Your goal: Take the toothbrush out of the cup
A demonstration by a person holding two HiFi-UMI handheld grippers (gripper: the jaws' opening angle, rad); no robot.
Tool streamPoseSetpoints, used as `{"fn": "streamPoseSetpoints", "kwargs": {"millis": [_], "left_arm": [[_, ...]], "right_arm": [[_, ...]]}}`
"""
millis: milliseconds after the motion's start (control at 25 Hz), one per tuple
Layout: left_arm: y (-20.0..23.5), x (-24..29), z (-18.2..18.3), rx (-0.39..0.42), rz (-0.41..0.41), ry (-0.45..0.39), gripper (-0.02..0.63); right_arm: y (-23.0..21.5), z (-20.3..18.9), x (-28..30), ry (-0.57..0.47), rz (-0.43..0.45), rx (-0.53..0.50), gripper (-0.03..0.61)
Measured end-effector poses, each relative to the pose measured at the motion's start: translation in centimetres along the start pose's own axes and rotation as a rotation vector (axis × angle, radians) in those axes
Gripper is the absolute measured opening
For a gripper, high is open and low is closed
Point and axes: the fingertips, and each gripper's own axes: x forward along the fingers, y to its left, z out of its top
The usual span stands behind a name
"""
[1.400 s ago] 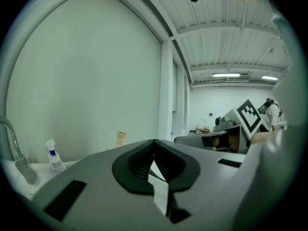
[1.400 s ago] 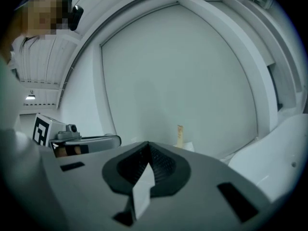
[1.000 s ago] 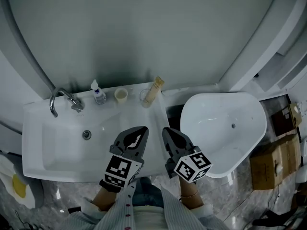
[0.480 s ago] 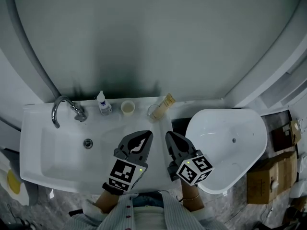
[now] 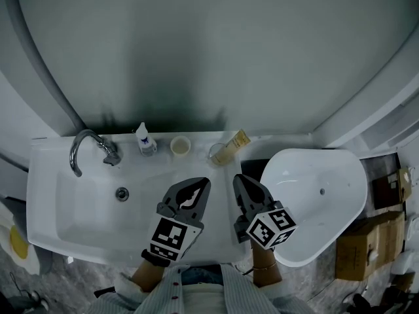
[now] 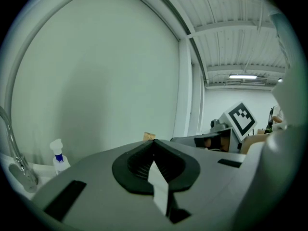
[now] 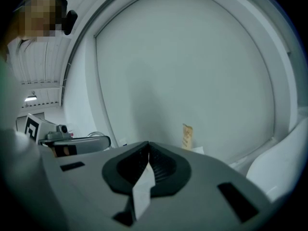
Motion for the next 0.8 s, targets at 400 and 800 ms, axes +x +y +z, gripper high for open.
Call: {"fn": "streamPoseSetpoints", "kwargs": {"millis": [400,800], "left_arm": [[0.9,1.3,-1.4,-0.027,-0.021,0.024,0.017],[2.3,3.6,-3.9,-0.065,-0.043,0.054,0.017]], "right_arm": [[-1.6,-1.0,2.0,0.053,-0.026,0.008,0.033],[-4.4,-2.3,4.3,0.087,-0.079,0.034,0.102]]}}
